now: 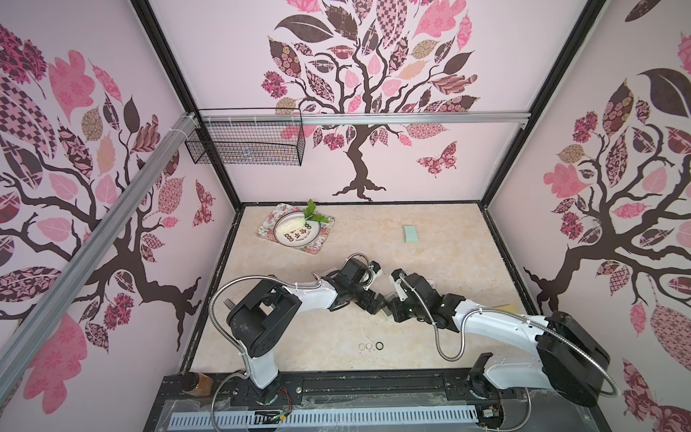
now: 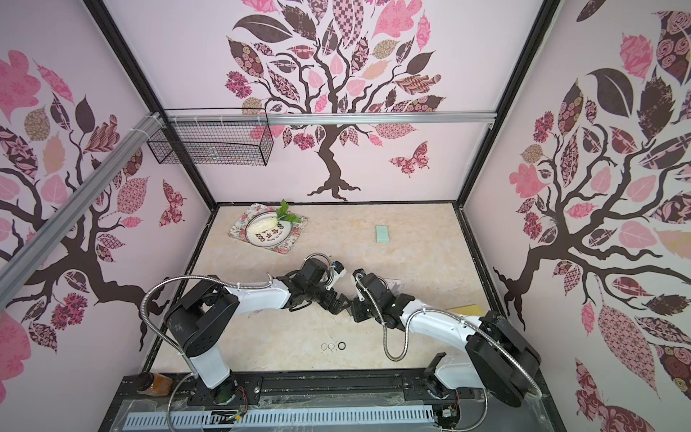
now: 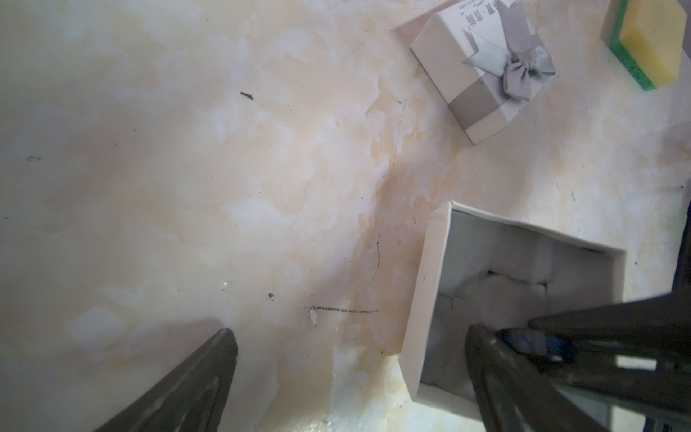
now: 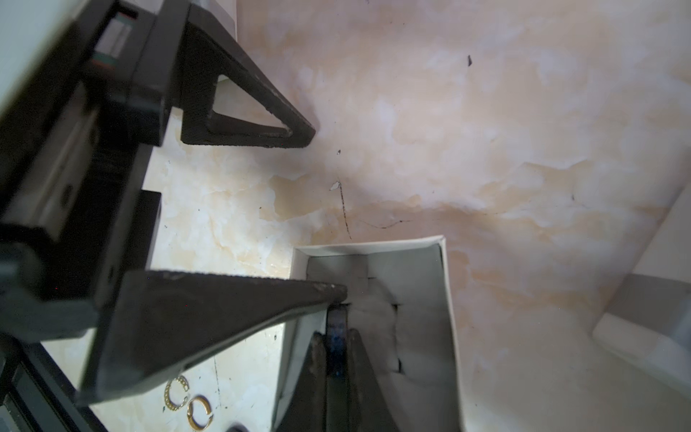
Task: Take the rings out of the lift-off lid box
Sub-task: Take out the ring from the jewelry box.
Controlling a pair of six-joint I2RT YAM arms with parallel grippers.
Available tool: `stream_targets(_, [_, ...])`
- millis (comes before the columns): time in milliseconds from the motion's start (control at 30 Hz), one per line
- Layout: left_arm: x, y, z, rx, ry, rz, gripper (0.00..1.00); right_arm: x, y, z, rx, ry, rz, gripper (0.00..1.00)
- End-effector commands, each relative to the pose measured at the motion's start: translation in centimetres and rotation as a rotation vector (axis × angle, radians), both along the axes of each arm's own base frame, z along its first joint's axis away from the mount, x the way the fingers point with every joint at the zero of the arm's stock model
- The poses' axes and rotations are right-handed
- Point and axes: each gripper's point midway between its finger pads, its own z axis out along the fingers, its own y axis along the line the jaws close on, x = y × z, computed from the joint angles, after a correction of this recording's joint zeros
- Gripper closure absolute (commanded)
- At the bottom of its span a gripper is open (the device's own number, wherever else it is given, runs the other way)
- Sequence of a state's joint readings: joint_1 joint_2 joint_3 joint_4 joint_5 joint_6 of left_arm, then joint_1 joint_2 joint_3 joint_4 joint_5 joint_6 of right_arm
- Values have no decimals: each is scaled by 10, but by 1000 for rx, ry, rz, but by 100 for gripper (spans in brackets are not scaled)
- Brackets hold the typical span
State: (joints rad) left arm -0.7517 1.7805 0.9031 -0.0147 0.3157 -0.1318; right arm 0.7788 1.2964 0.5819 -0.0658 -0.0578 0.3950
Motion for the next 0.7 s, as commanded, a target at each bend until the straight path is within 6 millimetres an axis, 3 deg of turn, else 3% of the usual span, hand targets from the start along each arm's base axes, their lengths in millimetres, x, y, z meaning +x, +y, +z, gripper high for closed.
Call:
stream_targets(0, [2, -4, -1, 2, 1, -10, 2, 4, 9, 20, 79, -45, -4, 100])
stream_targets(667, [3, -3, 0, 5, -2, -9, 2, 3, 9, 23, 175, -84, -39, 100])
